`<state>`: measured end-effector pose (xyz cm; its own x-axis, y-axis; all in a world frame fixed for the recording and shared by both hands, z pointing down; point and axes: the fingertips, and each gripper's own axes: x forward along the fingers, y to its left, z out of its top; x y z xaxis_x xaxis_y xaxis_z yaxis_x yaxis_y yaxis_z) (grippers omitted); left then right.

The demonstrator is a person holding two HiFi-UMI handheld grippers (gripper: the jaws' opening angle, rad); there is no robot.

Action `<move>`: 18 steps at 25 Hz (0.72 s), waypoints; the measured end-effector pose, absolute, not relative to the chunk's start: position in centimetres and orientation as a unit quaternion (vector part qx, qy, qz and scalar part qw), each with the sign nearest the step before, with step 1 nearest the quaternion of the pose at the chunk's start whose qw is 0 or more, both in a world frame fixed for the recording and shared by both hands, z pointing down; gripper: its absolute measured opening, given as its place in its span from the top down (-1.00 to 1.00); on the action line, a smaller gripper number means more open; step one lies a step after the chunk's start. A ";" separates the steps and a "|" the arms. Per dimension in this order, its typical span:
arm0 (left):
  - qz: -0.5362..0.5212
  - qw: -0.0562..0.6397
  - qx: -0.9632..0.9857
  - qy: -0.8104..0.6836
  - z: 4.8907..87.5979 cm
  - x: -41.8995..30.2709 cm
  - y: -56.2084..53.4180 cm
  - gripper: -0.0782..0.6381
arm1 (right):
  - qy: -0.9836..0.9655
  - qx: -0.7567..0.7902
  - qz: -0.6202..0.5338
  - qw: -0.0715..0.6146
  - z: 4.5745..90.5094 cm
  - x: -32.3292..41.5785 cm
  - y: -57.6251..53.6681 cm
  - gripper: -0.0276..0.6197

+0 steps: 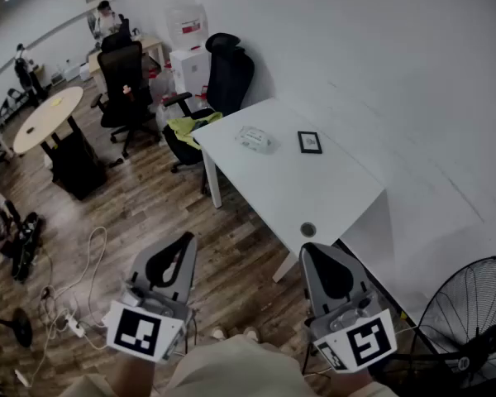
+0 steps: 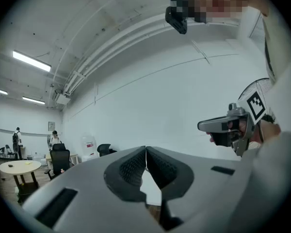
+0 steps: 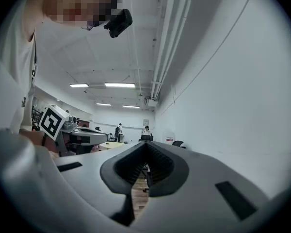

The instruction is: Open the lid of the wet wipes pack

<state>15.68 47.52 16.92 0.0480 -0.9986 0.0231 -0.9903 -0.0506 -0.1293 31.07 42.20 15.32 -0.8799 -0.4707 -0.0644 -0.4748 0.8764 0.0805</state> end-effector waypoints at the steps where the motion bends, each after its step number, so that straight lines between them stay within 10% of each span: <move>1: -0.052 0.039 -0.724 0.687 16.9 15.8 47.5 0.72 | 0.969 -0.243 0.047 0.022 15.3 31.1 42.3 0.84; 18: -0.061 0.042 -0.717 0.693 17.2 18.2 47.9 0.72 | 0.971 -0.235 0.028 0.021 16.3 33.0 42.4 0.84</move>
